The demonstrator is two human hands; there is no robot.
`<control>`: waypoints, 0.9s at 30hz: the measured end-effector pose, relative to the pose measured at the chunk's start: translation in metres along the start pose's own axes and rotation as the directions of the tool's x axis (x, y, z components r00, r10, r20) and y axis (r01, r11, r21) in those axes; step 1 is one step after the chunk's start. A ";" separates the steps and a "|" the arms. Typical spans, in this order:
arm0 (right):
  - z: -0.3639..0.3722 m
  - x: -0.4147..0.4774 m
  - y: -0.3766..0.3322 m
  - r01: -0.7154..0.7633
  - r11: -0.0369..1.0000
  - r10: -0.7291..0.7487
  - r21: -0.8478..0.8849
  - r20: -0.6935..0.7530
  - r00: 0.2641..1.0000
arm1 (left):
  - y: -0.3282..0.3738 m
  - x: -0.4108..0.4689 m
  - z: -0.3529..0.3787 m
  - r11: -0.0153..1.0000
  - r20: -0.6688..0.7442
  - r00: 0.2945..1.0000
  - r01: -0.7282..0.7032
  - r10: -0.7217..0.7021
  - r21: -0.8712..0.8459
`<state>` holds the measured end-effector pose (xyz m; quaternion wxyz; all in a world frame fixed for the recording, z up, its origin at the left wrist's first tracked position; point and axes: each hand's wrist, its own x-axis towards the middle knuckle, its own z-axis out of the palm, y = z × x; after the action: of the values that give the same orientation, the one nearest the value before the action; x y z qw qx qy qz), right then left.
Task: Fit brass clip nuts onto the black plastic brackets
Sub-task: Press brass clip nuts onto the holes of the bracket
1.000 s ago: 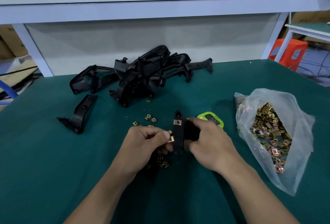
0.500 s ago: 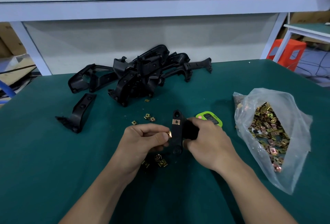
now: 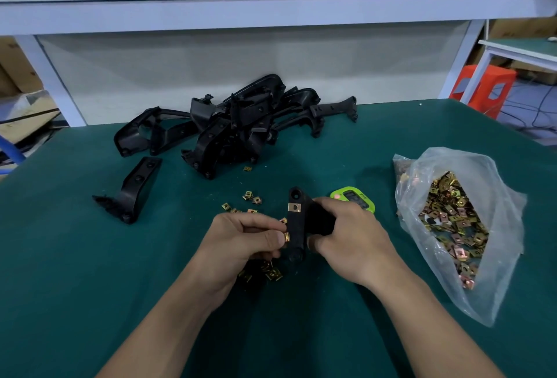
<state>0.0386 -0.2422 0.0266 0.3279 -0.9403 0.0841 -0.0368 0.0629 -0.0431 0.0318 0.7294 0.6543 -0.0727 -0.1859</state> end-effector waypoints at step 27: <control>0.009 -0.007 -0.010 0.009 0.984 -0.048 -0.176 -0.220 0.974 | -0.009 -0.001 0.021 0.994 -0.085 0.993 -0.071 0.078 0.086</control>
<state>0.0343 -0.2279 0.0260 0.2323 -0.9563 0.1098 -0.1396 0.0533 -0.0631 0.0256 0.7107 0.6882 -0.0725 -0.1262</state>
